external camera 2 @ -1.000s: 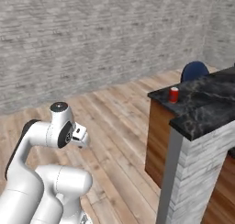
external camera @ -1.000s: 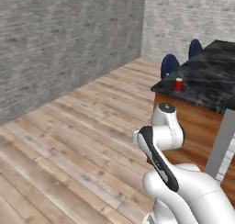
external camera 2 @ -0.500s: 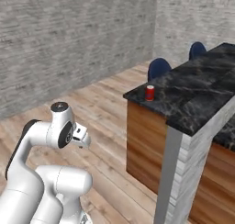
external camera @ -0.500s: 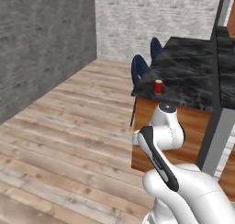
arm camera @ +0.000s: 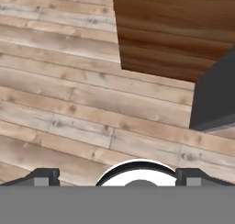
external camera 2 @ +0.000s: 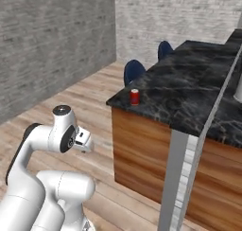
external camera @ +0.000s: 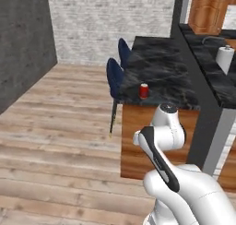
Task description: Four empty soda cans are scattered around the kitchen. Gather all the cans and cluster them next to the stove for recycling.
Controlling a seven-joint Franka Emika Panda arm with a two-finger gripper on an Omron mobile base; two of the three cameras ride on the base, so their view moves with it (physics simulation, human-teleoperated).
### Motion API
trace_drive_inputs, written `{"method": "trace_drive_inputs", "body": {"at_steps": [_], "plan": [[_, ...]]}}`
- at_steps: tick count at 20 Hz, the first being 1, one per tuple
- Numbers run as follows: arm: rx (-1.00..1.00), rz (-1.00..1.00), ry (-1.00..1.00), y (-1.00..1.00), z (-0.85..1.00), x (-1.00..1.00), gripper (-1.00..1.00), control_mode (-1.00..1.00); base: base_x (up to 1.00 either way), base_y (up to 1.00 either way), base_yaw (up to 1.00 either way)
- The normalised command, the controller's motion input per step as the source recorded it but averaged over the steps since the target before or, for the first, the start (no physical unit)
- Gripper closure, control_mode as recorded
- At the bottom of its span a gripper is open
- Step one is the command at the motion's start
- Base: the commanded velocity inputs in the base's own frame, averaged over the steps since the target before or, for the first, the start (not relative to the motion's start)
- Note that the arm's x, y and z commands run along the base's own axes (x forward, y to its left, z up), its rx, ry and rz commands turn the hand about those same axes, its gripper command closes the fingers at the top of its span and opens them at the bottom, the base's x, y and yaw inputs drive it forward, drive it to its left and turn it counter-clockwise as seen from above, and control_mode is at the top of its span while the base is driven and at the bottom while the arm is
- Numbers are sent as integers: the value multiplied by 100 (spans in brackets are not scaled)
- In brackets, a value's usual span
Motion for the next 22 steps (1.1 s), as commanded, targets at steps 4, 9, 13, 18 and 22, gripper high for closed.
{"method": "trace_drive_inputs", "body": {"at_steps": [4, 9, 13, 18, 22], "plan": [[0, 0, 0, 0, 0, 0, -100, 100, 57, 36, -35], [0, 0, 0, 0, 0, 0, -100, 100, 57, 38, -32], [0, 0, 0, 0, 0, 0, -100, 100, 52, 42, -27], [0, 0, 0, 0, 0, 0, -100, 100, 49, 46, -20], [0, 0, 0, 0, 0, 0, -100, 100, 51, 45, -19]]}}
